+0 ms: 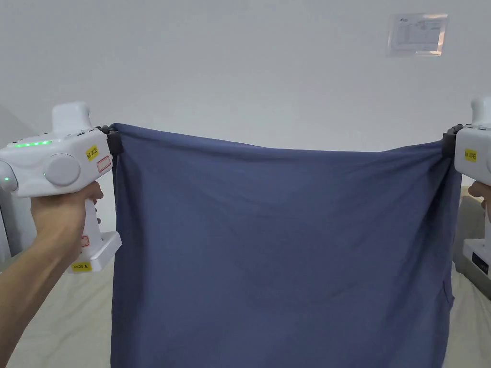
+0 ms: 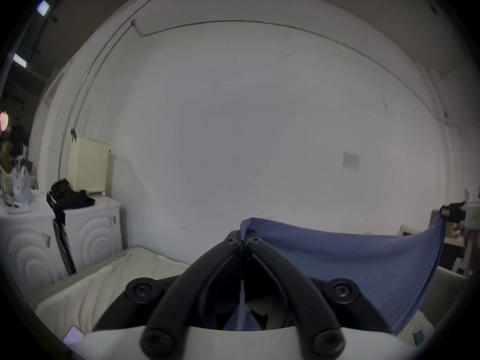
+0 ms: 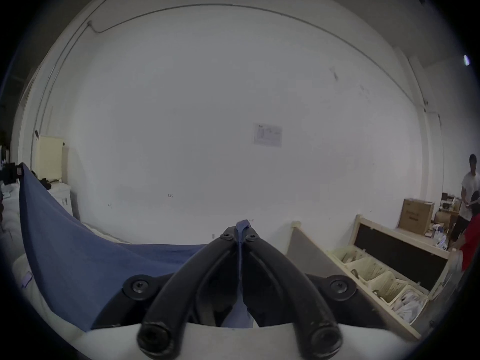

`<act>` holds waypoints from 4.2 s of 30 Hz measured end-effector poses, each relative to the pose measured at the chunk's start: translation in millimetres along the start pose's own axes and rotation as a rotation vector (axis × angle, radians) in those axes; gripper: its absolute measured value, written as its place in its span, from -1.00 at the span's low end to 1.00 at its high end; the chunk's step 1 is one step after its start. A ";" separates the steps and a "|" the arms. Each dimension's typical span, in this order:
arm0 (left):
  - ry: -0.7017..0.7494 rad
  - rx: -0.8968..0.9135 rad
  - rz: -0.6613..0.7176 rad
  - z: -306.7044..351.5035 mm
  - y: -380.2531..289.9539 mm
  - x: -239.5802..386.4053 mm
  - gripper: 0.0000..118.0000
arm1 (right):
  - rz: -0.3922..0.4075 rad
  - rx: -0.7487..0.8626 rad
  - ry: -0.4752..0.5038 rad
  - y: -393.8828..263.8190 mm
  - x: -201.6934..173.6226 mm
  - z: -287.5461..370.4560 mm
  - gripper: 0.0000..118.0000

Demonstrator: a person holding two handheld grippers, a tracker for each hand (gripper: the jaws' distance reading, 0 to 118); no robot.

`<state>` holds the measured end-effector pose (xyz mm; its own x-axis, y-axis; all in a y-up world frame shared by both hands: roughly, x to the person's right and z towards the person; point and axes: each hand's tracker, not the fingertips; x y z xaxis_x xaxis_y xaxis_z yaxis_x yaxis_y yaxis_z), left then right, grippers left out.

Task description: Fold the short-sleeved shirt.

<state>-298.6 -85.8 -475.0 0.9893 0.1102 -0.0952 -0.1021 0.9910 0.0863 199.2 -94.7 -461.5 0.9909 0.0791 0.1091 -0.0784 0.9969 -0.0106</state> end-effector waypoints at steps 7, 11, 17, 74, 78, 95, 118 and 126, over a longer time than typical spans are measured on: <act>-0.032 0.030 0.103 -53.4 10.2 -16.6 -1.00 | 0.030 0.037 0.021 5.4 -19.5 -39.3 -1.00; -0.022 0.024 0.064 -78.6 -6.5 -17.9 -1.00 | 0.037 0.043 0.022 4.7 -24.5 -54.6 -1.00; -0.020 -0.018 0.066 -93.0 -66.1 -19.8 -1.00 | 0.076 0.022 0.040 -51.6 -30.8 -71.1 -1.00; 0.222 -0.449 0.076 311.4 -424.5 -69.0 -1.00 | 0.008 -0.293 -0.010 -438.5 1.2 304.0 -1.00; 0.189 -0.484 0.088 307.1 -424.0 -69.6 -1.00 | -0.069 -0.313 0.072 -435.5 -2.1 303.0 -1.00; 0.046 -0.859 -0.066 223.7 -524.7 -62.8 0.44 | -0.041 -0.346 0.068 -436.0 12.1 295.3 -1.00; 0.071 -0.707 0.056 251.3 -493.1 -69.5 -0.96 | -0.072 -0.824 0.107 -523.0 35.0 246.9 0.93; 0.072 -0.711 0.073 259.3 -486.8 -61.9 -0.96 | -0.002 -0.693 0.165 -505.6 19.7 249.6 -0.98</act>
<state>-283.2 -594.7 -254.0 0.9707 0.1582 -0.1807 -0.2344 0.7877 -0.5696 231.0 -596.6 -205.9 0.9989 0.0211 -0.0411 -0.0427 0.7623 -0.6458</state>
